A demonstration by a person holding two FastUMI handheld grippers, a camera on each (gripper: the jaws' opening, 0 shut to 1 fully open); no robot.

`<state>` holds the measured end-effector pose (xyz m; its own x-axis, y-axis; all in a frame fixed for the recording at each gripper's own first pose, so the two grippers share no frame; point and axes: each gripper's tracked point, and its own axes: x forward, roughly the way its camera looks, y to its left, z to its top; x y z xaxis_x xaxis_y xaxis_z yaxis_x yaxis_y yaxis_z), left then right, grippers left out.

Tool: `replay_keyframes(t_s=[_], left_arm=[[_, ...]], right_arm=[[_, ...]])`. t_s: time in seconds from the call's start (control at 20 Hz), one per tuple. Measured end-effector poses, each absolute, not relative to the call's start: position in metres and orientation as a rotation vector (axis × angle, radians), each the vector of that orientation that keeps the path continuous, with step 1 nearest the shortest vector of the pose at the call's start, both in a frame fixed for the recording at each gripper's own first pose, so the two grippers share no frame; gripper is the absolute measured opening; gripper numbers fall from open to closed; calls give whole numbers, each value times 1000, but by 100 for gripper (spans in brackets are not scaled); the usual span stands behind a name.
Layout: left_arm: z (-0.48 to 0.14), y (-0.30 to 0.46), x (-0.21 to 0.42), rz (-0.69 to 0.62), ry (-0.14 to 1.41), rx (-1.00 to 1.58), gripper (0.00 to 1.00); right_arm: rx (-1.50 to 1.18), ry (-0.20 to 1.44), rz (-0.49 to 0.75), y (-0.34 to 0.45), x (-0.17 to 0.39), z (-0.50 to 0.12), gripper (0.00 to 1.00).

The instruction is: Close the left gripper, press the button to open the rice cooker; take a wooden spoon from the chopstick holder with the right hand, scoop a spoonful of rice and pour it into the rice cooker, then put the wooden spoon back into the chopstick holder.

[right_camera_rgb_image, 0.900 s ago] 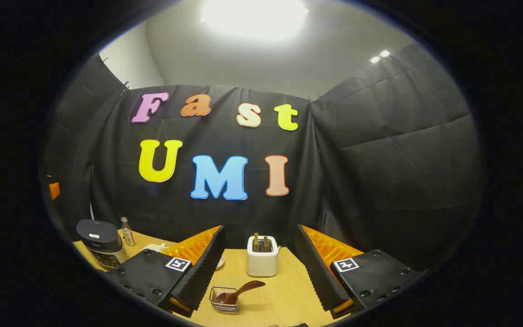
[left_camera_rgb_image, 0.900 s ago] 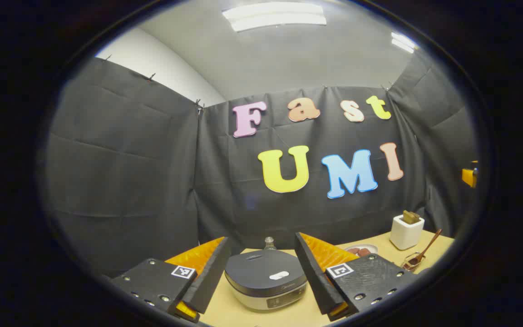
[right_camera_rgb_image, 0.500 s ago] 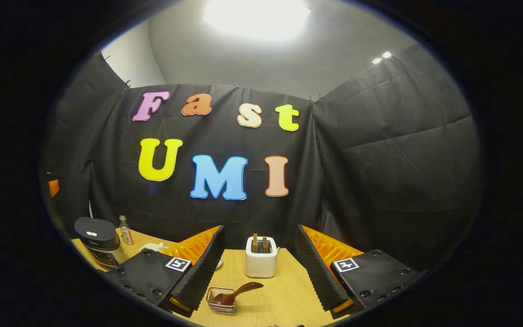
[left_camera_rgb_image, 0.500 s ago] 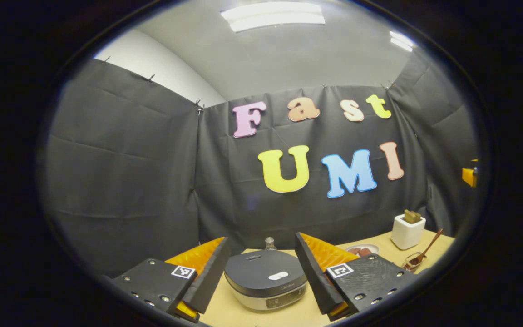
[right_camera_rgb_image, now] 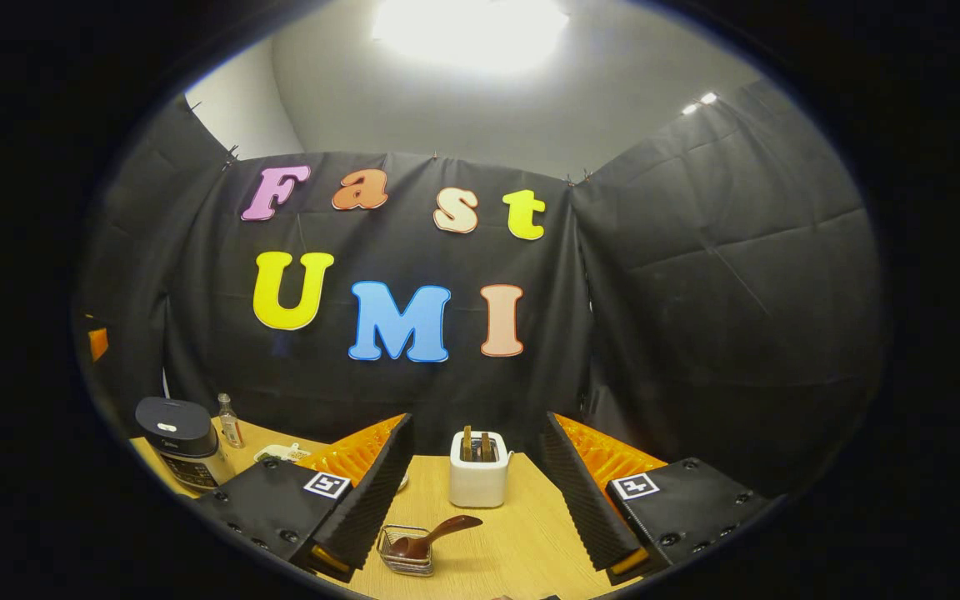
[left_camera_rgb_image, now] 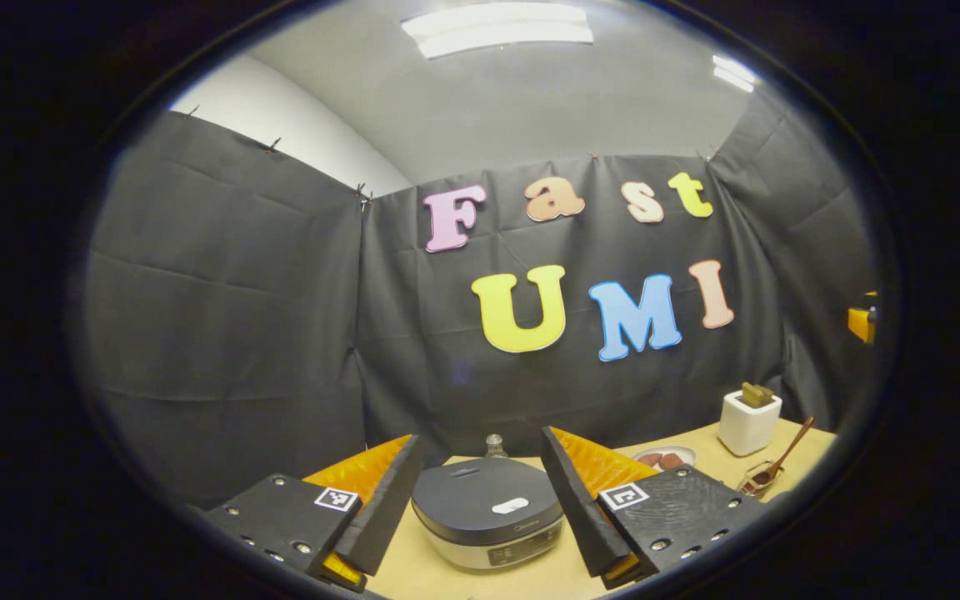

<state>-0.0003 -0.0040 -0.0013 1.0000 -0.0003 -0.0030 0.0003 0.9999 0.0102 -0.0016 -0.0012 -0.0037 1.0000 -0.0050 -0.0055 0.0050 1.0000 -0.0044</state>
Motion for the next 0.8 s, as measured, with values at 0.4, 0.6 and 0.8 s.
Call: replay_keyframes(t_s=[0.4, 0.6, 0.8], left_arm=[[0, -2, 0, 2, -3, 3, 89], [3, -3, -1, 1, -10, 8, 89], [11, -10, -3, -1, -17, -3, 89]], right_arm=[[-12, 3, -5, -4, -2, -6, 98], [-10, 7, 5, -6, -3, -10, 98], [-30, 9, 25, -14, -1, -15, 98]])
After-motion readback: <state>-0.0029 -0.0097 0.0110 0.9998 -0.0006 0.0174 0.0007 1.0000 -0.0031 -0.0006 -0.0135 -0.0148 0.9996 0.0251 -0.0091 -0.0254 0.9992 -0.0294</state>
